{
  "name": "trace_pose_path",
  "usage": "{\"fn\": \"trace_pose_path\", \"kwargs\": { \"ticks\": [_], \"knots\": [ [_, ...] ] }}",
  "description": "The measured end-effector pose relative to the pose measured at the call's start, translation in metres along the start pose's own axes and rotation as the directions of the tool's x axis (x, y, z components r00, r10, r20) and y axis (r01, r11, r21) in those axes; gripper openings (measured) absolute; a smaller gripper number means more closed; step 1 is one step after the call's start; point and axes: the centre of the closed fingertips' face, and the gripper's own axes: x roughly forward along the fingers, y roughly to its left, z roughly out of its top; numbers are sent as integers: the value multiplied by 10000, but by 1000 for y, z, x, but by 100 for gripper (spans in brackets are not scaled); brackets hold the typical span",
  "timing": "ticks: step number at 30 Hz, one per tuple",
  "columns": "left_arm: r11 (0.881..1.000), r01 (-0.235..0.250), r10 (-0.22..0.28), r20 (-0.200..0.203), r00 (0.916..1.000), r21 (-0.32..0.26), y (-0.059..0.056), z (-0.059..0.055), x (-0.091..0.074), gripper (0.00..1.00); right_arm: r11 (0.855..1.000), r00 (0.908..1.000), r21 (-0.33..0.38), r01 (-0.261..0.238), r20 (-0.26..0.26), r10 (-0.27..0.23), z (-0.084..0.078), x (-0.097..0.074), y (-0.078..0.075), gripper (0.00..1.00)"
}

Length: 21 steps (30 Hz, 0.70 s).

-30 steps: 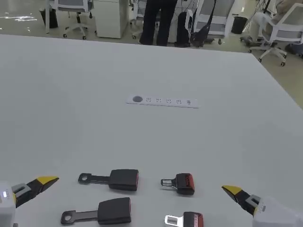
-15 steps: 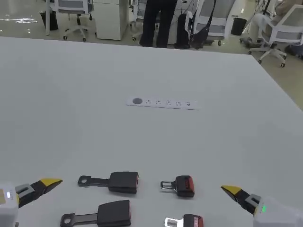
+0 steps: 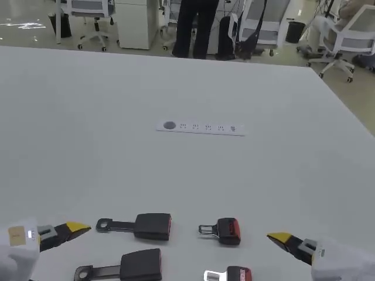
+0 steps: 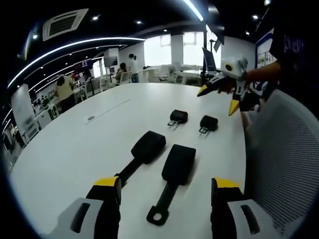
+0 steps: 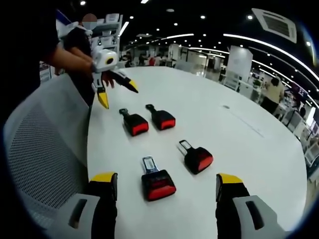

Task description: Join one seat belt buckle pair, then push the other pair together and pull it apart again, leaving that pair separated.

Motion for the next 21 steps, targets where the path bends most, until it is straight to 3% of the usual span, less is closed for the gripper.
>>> {"fn": "trace_pose_path", "kwargs": {
  "ticks": [11,21],
  "knots": [
    [9980,510,-481,-749,9960,371,-3,-1,15,61,9969,9972,-524,-590,-487,565,-6,7,1,70],
    [9927,1046,-946,-1511,9840,596,-3,-10,30,53,9894,9904,-912,-1128,-910,1045,-11,14,7,64]
  ]
}}
